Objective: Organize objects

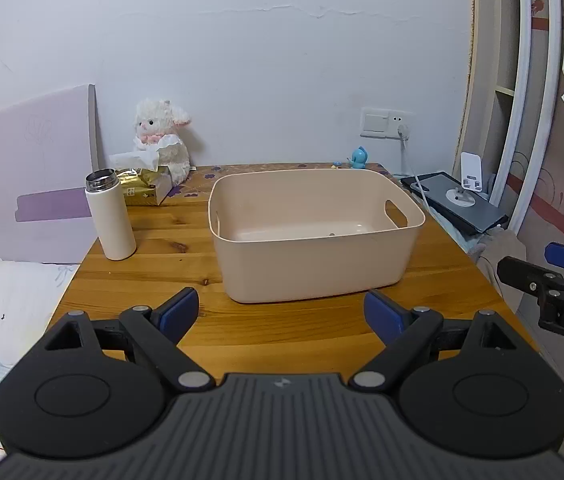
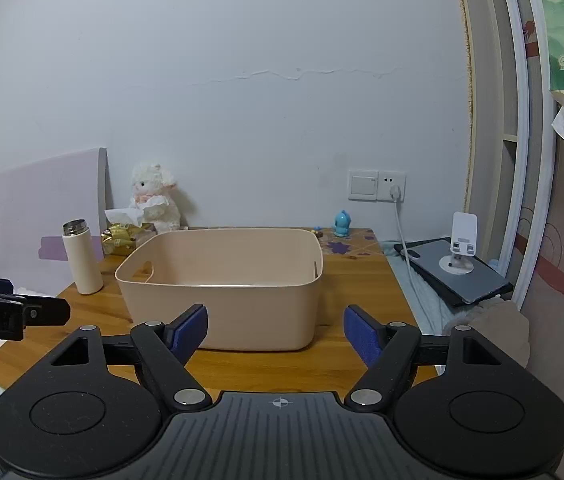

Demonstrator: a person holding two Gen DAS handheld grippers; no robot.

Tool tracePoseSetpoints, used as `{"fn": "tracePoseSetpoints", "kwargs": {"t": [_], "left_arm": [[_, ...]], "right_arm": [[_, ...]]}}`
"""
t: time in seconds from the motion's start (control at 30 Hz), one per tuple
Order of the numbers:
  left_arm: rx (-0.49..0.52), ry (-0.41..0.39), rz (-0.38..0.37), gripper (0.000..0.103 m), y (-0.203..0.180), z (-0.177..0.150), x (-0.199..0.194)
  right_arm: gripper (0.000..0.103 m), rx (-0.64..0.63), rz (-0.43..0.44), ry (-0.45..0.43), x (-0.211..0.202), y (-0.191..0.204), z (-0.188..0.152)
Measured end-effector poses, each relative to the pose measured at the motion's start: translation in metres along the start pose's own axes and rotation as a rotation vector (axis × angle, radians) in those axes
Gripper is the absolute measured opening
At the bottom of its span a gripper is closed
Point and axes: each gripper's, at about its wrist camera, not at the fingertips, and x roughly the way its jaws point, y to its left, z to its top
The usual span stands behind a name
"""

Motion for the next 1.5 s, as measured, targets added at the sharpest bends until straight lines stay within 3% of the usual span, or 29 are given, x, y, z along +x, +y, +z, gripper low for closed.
{"fn": "tracePoseSetpoints", "kwargs": {"t": [0.73,1.5], "left_arm": [[0.027,0.001,-0.015,0.09,-0.003,-0.011,-0.019],[0.011,0.024,-0.023,0.091,0.008,-0.011,-0.005]], "right_arm": [[0.078,-0.008,-0.022,0.002,-0.017,-0.004,-0.004],[0.078,-0.025,-0.022,0.068,0.002,0.002,-0.01]]}}
